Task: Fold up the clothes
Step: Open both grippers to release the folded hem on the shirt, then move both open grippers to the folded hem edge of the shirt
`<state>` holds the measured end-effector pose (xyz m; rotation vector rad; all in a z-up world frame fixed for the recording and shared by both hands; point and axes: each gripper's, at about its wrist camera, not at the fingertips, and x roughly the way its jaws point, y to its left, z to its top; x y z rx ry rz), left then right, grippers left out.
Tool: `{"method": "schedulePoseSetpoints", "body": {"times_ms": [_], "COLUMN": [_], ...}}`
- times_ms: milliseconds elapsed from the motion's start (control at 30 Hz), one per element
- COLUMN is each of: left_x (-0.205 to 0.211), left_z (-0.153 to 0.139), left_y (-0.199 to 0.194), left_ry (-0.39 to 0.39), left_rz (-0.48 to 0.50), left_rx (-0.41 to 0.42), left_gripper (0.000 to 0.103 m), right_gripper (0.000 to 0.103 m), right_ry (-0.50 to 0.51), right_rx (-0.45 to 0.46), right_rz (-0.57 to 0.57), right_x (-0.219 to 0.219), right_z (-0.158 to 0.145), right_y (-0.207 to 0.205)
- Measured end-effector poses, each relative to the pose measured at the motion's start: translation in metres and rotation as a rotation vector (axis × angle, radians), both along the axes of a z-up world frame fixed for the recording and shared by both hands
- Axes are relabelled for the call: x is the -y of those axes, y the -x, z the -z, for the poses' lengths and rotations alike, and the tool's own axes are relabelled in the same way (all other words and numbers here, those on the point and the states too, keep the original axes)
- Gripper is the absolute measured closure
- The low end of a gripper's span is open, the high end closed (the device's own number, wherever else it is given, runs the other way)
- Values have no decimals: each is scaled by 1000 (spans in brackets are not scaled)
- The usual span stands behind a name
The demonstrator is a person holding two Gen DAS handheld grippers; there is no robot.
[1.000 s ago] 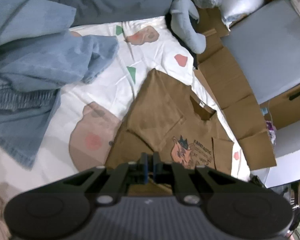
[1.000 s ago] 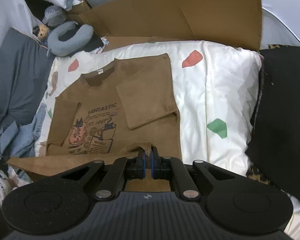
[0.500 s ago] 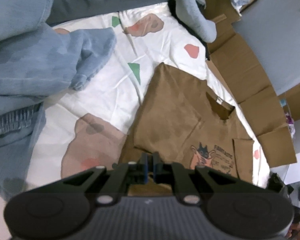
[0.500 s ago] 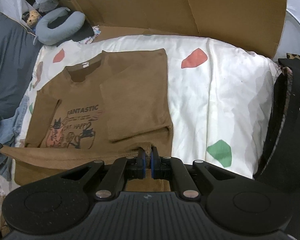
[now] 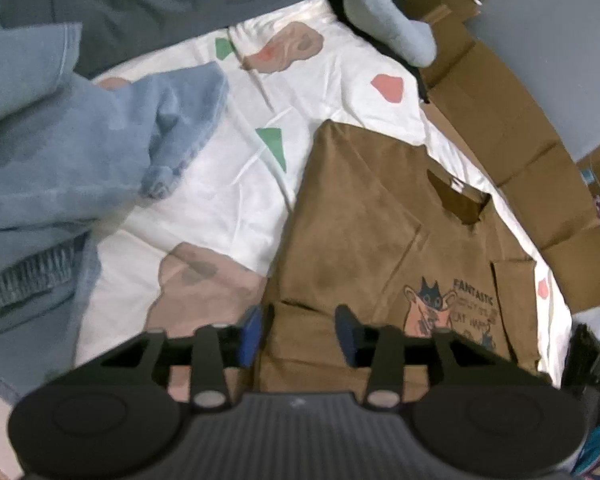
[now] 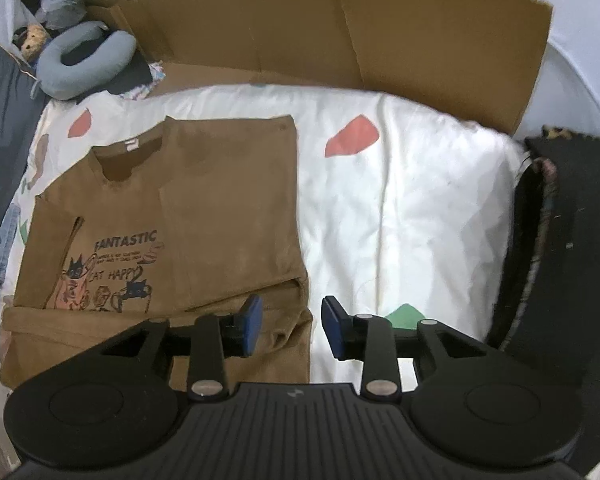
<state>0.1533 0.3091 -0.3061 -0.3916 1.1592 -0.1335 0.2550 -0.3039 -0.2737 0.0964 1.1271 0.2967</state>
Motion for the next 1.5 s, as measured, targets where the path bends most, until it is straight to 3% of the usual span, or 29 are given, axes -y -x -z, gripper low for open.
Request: {"method": "schedulePoseSetpoints", "body": {"times_ms": [33,167,233,333,533,633,833,1033,1267,1433,1500], "left_x": [0,9,13,17,13,17,24,35,46,42,42], "left_z": [-5,-24,-32,-41,-44,-42,-8,39,70,89,98], "left_y": [3,15,21,30,33,30,22,20,14,9,10], "left_ry": [-6,-59,-81,-104,-146,-183,-217,-269,-313,-262,-286], "left_rz": [12,95,138,196,147,171,199,270,295,284,305], "left_rx": [4,-4,-6,14,9,20,1,4,58,35,44], "left_gripper": [48,45,43,39,38,36,36,37,37,36,36], "right_gripper": [62,57,47,46,46,46,46,46,46,46,45], "right_ry": [4,21,26,36,41,69,59,104,109,163,182], "right_rx": [1,16,26,38,29,22,11,22,62,109,123], "right_rz": [-5,-38,-54,-72,-92,-118,-95,-146,-150,-181,-213], "right_x": [2,6,6,6,2,-1,-3,-15,-23,-24,-24], "right_z": [-6,-29,-35,-43,-21,-6,31,64,94,107,110], "right_y": [4,21,28,40,54,53,48,39,25,29,30]}}
